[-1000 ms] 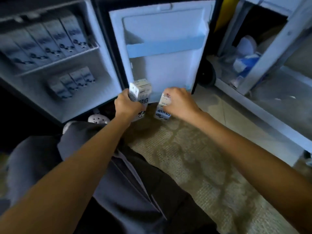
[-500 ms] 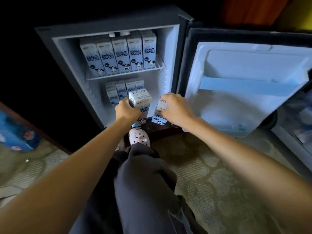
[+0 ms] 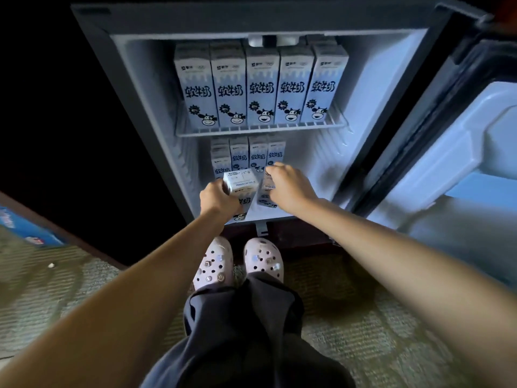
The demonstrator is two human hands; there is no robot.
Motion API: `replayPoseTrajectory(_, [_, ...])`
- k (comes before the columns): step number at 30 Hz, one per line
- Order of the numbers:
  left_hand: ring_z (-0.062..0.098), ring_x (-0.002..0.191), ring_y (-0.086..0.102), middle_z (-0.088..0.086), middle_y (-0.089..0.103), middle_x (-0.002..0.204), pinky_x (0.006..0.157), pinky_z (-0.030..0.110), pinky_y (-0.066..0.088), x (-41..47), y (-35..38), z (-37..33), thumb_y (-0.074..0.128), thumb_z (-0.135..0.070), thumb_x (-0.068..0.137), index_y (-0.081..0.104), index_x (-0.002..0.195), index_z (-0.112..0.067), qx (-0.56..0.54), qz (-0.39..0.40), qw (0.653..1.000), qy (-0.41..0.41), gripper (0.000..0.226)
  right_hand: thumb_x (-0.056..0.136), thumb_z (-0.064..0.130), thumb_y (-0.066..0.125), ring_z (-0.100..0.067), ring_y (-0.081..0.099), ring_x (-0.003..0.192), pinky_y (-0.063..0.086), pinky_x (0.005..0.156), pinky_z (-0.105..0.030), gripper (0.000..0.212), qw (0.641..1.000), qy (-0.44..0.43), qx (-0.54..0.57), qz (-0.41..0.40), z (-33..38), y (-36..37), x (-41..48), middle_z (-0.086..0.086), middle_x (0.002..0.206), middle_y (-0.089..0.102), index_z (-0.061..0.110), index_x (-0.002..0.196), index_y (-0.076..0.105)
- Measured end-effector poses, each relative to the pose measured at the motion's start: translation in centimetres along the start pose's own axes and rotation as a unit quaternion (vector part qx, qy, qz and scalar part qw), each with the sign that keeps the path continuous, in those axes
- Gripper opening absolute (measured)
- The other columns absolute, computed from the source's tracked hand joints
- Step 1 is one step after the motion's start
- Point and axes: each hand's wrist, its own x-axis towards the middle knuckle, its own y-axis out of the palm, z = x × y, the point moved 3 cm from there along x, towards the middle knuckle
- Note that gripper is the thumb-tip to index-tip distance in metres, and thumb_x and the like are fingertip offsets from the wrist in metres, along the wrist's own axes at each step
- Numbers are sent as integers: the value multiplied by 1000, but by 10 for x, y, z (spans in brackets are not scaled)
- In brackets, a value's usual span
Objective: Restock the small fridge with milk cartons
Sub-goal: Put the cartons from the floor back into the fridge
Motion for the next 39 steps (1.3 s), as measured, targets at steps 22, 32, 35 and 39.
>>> replayPoseTrajectory(22, [14, 70, 57, 5, 66, 90, 46, 15, 41, 89, 15, 36, 58, 13, 76, 64, 108, -8, -57, 16, 998, -29, 39, 80, -10, 60, -24, 53, 118, 39, 72, -1, 63, 968, 57, 243, 3, -17, 103, 120, -11, 138, 48, 12, 137, 43])
replayPoseTrajectory(32, [19, 75, 60, 3, 65, 82, 75, 28, 53, 100, 23, 53, 58, 14, 73, 65, 100, -15, -100, 20, 993, -61, 40, 78, 5, 71, -29, 53, 118, 48, 77, -29, 72, 899, 213, 379, 61, -41, 149, 114, -10, 135, 51, 19, 139, 35])
replayPoseTrajectory(35, [24, 86, 63, 6, 69, 91, 82, 33, 55, 105, 25, 53, 59, 14, 73, 65, 108, -13, -108, 26, 992, -57, 45, 78, -1, 68, -25, 62, 93, 53, 56, -20, 66, 884, 210, 414, 60, -40, 155, 124, -11, 129, 58, 17, 135, 40])
replayPoseTrajectory(39, [26, 101, 62, 10, 69, 111, 85, 32, 52, 110, 27, 52, 61, 14, 74, 63, 114, -12, -120, 31, 991, -55, 48, 78, -1, 68, -23, 61, 90, 58, 65, -29, 62, 881, 217, 418, 43, -41, 159, 138, -11, 126, 59, 16, 132, 44])
